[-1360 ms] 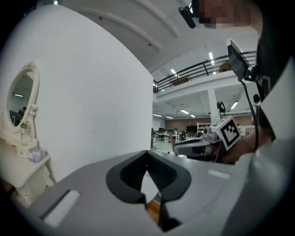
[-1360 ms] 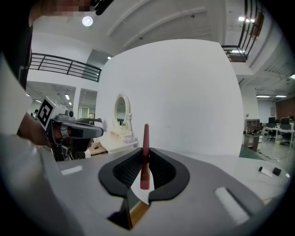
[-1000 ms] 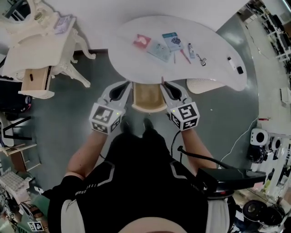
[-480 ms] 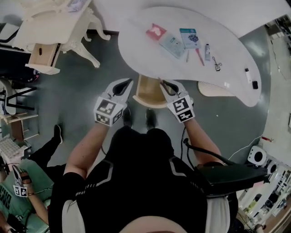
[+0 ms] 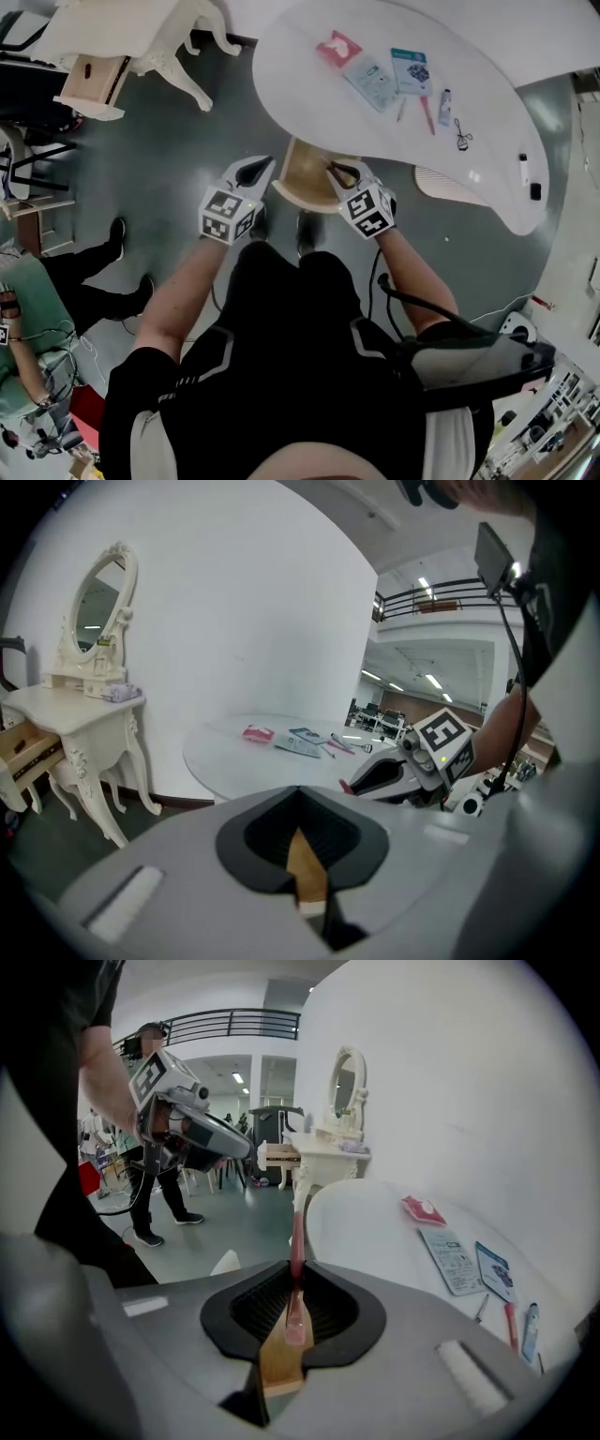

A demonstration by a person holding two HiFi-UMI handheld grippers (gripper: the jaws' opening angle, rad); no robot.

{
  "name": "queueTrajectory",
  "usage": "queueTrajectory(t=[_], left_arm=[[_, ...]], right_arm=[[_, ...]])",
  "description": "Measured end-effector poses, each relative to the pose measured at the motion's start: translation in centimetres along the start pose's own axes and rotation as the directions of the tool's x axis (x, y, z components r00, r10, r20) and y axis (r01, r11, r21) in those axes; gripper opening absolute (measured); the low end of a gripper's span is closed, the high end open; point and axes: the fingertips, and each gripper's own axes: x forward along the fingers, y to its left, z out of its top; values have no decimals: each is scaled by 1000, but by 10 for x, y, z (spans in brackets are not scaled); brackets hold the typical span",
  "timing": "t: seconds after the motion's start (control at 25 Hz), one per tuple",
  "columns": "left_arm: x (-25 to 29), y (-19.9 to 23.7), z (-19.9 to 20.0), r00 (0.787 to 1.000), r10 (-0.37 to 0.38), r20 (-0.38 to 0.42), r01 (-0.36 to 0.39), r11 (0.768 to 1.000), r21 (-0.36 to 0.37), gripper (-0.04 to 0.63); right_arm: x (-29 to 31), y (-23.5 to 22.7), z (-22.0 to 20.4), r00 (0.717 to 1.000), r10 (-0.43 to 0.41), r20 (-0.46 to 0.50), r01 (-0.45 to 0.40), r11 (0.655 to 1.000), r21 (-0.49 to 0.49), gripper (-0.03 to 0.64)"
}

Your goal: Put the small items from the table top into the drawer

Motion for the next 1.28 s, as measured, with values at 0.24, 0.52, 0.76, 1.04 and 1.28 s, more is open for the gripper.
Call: queueTrajectory(t=[0.24, 0.52, 0.76, 1.04, 1.28], left_arm=[[13, -2, -27, 999, 6, -47, -8, 1000, -25, 0], [19, 7, -50, 995, 35, -95, -41, 997, -62, 0], [20, 11, -61, 992, 33, -123, -38, 998, -43, 0], [32, 23, -77, 989, 29, -147, -42, 995, -86, 0], [40, 23, -87, 988, 9, -156, -22, 996, -82, 0]], right_arm=[[25, 14, -25, 992, 86, -90, -93, 993, -75, 51], [54, 22, -51, 972, 147, -181, -168, 980, -105, 51], [70, 26, -69, 953, 173, -250, -214, 966, -145, 51], [96, 29, -81, 936, 203, -287, -258, 952, -166, 51], [117, 34, -97, 917, 226, -329, -295, 939, -177, 51]])
